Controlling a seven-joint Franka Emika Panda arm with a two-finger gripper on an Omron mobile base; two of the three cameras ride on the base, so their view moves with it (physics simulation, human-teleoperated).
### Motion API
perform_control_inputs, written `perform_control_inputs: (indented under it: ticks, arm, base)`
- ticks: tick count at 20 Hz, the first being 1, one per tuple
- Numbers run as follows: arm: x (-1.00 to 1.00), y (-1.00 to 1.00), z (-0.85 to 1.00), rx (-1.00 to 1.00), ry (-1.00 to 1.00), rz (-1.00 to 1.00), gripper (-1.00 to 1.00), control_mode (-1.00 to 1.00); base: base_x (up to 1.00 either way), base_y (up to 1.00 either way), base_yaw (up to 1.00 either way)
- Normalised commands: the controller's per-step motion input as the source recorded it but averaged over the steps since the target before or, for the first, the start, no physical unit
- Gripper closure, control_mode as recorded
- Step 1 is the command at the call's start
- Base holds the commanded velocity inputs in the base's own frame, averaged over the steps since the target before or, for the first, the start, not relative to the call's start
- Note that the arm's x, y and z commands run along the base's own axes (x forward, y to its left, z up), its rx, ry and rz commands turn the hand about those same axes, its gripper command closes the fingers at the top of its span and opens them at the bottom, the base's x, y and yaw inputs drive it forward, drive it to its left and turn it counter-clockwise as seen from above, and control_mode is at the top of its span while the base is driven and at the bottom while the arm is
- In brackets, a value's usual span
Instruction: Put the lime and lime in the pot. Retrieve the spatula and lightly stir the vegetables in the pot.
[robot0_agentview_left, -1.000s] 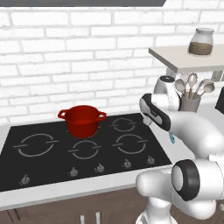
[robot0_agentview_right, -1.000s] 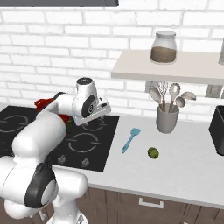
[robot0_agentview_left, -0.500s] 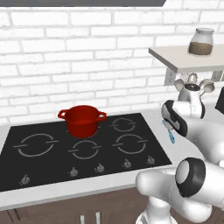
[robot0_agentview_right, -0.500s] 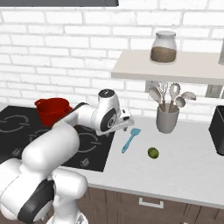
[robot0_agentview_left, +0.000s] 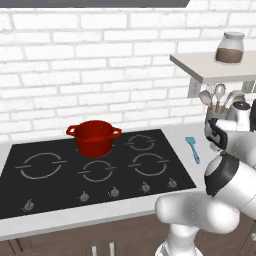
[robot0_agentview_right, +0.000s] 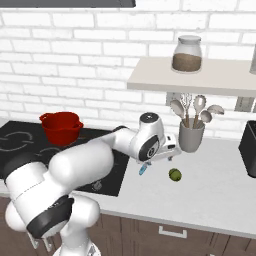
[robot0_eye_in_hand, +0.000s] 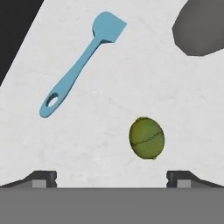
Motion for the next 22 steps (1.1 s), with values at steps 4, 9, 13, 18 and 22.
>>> perform_control_inputs:
  ticks: [4,9,13,18,22]
  arm:
    - [0.0,-0.67,-0.27,0.0,0.06,-0.04,-1.0,-1.0]
    - [0.01,-0.31,-0.38,0.0,0.03,0.0,-1.0,-1.0]
    - [0.23,0.0,-0.46,0.0,0.0,0.0,-1.0,-1.0]
    - [0.26,0.0,-0.38,0.0,0.0,0.0,-1.0,-1.0]
    - [0.18,-0.18,-0.18,0.0,-0.03,0.0,-1.0,-1.0]
  base:
    - [0.0,0.0,0.0]
    - [0.0,0.0,0.0]
    - [0.0,0.0,0.0]
    - [0.0,0.0,0.0]
    - [0.0,0.0,0.0]
